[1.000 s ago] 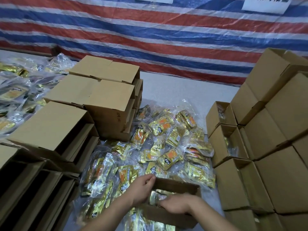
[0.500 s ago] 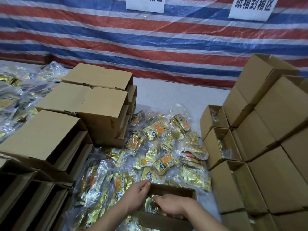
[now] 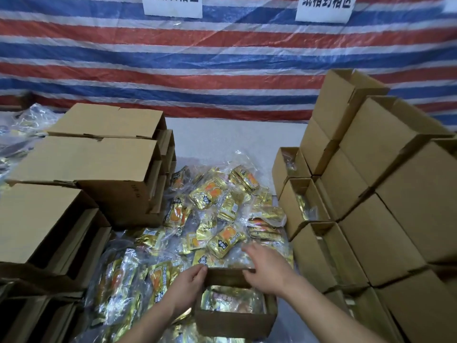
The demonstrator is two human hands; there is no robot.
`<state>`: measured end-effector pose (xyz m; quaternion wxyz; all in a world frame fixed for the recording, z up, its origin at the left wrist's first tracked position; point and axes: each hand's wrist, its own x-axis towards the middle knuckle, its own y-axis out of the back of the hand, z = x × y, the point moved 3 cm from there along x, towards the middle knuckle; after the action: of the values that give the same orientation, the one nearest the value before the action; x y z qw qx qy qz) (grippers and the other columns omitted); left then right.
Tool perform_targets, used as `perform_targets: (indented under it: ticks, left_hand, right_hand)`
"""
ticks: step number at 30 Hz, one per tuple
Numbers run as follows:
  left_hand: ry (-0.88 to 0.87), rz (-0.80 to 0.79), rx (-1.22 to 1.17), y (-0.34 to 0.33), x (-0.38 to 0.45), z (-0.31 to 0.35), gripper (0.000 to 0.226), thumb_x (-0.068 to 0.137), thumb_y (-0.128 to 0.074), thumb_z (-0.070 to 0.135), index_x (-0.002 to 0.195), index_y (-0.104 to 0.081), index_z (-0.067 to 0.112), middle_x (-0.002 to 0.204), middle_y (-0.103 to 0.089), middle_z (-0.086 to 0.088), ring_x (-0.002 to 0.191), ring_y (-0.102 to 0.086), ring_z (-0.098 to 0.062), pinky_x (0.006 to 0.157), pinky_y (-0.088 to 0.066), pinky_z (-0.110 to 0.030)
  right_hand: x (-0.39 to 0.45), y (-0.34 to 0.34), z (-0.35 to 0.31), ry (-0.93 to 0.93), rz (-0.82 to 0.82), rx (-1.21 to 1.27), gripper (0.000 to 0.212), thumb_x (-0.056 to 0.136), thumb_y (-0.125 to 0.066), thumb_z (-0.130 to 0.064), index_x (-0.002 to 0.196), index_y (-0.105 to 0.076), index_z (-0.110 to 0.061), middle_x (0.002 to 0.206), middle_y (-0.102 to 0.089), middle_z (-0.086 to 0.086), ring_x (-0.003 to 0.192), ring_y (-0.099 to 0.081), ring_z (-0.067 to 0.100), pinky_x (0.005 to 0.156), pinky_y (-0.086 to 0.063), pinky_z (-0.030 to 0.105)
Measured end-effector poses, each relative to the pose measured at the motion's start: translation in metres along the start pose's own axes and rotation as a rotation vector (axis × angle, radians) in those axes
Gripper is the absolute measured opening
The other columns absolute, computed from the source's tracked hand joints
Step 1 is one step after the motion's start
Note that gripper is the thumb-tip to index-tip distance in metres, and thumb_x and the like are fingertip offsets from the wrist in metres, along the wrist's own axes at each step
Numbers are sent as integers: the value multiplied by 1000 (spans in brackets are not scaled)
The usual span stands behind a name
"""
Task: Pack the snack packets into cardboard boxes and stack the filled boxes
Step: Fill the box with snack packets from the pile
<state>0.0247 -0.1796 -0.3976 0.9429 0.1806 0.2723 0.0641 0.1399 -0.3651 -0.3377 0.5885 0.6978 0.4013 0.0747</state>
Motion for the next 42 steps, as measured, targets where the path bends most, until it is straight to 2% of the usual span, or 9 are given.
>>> perform_targets:
  ticks: [3, 8, 15, 23, 27, 30, 33, 38, 42]
  left_hand:
    - [5, -18, 47, -2, 2, 10, 28, 106, -41, 35, 103, -66, 25, 102, -69, -4, 98, -64, -21, 92, -50, -34]
    - [56, -23, 25, -3, -1, 13, 28, 107, -41, 34, 109, -67, 24, 102, -69, -4, 97, -65, -24, 92, -52, -37]
    - [114, 42, -212, -4, -13, 38, 46, 102, -42, 49, 140, -50, 25, 138, -55, -1, 116, -52, -14, 108, -35, -32]
    - [-93, 282, -376, -1, -14, 139, 96, 82, -50, 72, 159, -13, 26, 161, -28, 4, 142, -36, -17, 113, -33, -38]
    - [-106, 151, -414, -28, -1, 185, 74, 90, -60, 57, 152, -27, 33, 105, -45, 26, 85, -55, 11, 86, -47, -18]
    - [-154, 82, -280, -47, 19, 214, 34, 97, -58, 45, 124, -37, 44, 112, -46, 32, 92, -51, 12, 89, -45, -19]
    - [-174, 126, -174, -54, 44, 240, 56, 101, -44, 24, 153, -23, 17, 135, -56, 4, 115, -57, -14, 97, -47, -29]
    - [-144, 99, -144, -54, 92, 275, 56, 102, -33, 20, 154, -20, 4, 154, -39, -15, 137, -43, -30, 113, -39, -43]
    - [-119, 103, -175, -48, 140, 310, 48, 104, -31, 21, 148, -31, 1, 146, -44, -21, 132, -48, -41, 108, -42, -55]
  right_hand:
    - [2, -18, 1, -33, -148, -66, 36, 93, -55, -31, 127, -53, -21, 120, -62, 5, 110, -61, 27, 90, -52, 41]
    - [1, -31, 2, 11, -33, -135, 20, 98, -44, -18, 111, -59, -19, 102, -67, 9, 94, -63, 30, 74, -45, 36]
    - [-8, -21, 10, -18, 29, -3, 11, 99, -44, -21, 102, -53, -26, 98, -66, 7, 87, -61, 28, 66, -37, 34]
    - [-8, 77, 35, -237, 485, 114, 8, 100, -50, -28, 92, -53, -28, 75, -58, -7, 70, -62, 18, 53, -43, 31]
    - [-2, 124, 51, -398, 687, 186, 7, 101, -51, -24, 100, -58, -21, 80, -58, -4, 76, -61, 21, 60, -36, 28]
    - [6, 145, 56, -487, 756, 221, 8, 102, -50, -22, 94, -53, -22, 77, -57, -5, 62, -48, 13, 50, -27, 24]
    - [16, 158, 66, -529, 747, 252, 10, 102, -46, -21, 95, -53, -18, 95, -69, 7, 75, -57, 25, 59, -31, 29]
    - [37, 181, 95, -519, 656, 369, 29, 100, -37, -20, 119, -57, -7, 115, -65, 15, 89, -54, 32, 70, -35, 34]
    - [59, 207, 118, -455, 626, 464, 46, 100, -40, -13, 145, -44, -7, 143, -51, 14, 128, -50, 33, 99, -41, 37]
